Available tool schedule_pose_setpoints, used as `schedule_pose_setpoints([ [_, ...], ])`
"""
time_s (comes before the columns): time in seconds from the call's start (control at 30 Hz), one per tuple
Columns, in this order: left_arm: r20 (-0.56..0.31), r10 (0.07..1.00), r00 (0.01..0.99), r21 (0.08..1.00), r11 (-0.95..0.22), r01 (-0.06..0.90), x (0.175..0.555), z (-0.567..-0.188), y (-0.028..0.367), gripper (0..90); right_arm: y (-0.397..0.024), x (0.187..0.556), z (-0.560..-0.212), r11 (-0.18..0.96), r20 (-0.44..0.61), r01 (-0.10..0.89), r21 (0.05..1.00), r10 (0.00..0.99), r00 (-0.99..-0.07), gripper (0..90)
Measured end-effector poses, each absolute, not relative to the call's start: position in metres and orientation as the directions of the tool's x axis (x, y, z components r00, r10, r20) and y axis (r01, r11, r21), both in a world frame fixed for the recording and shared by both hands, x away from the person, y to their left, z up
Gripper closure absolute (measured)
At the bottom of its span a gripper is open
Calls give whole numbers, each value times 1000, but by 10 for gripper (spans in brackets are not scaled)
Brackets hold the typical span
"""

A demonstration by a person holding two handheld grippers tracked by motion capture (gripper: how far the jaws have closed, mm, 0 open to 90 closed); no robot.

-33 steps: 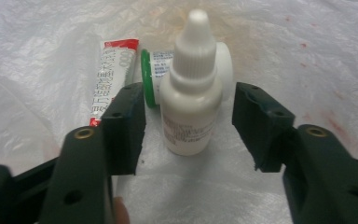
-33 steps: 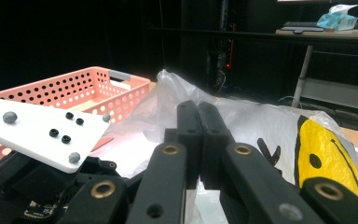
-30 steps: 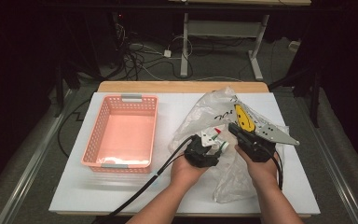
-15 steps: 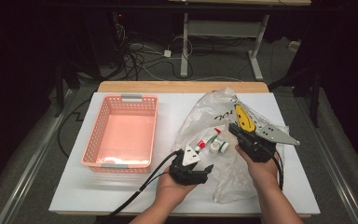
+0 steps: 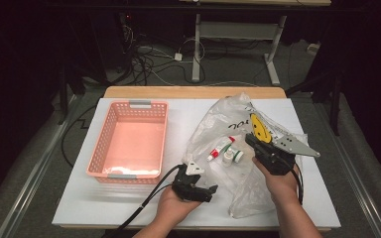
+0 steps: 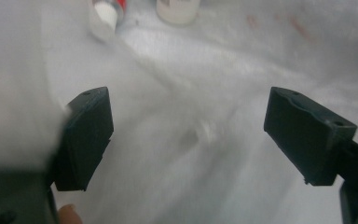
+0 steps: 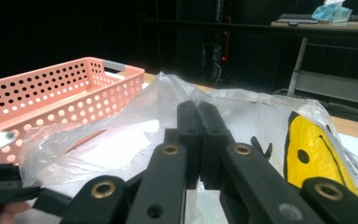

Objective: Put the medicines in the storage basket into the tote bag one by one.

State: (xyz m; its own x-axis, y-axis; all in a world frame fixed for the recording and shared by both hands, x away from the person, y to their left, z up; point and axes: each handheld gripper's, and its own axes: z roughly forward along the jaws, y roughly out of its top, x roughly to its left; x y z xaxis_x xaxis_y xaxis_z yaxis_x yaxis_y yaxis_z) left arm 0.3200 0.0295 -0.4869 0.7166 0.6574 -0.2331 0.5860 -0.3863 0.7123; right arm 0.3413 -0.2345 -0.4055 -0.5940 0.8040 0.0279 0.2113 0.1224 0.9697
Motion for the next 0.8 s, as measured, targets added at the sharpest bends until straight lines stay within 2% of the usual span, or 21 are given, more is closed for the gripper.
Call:
schedule_pose_setpoints([
  [0.07, -222, 664, 714, 711, -391, 585, 326, -487, 23, 171, -237, 341, -406, 123, 28, 215, 969, 807, -590, 900],
  [0.17, -192, 661, 725, 690, -435, 579, 329, -489, 14, 285, -239, 340, -407, 122, 29, 216, 969, 810, -586, 900],
  [0.2, -185, 668, 720, 690, -434, 579, 328, -489, 14, 368, -240, 339, -406, 123, 27, 214, 969, 810, -586, 900],
  [0.33, -185, 642, 744, 696, -449, 561, 327, -489, 14, 601, -241, 337, -406, 123, 26, 213, 969, 809, -587, 900],
  [0.43, -165, 630, 759, 694, -473, 543, 326, -489, 12, 747, -240, 336, -406, 118, 33, 219, 969, 811, -583, 900],
  [0.6, -187, 634, 750, 689, -459, 560, 328, -490, 13, 878, -240, 335, -406, 120, 29, 214, 969, 810, -586, 900],
  [0.8, -163, 623, 765, 734, -442, 516, 322, -488, 17, 884, -240, 335, -408, 124, 29, 221, 967, 813, -582, 900],
])
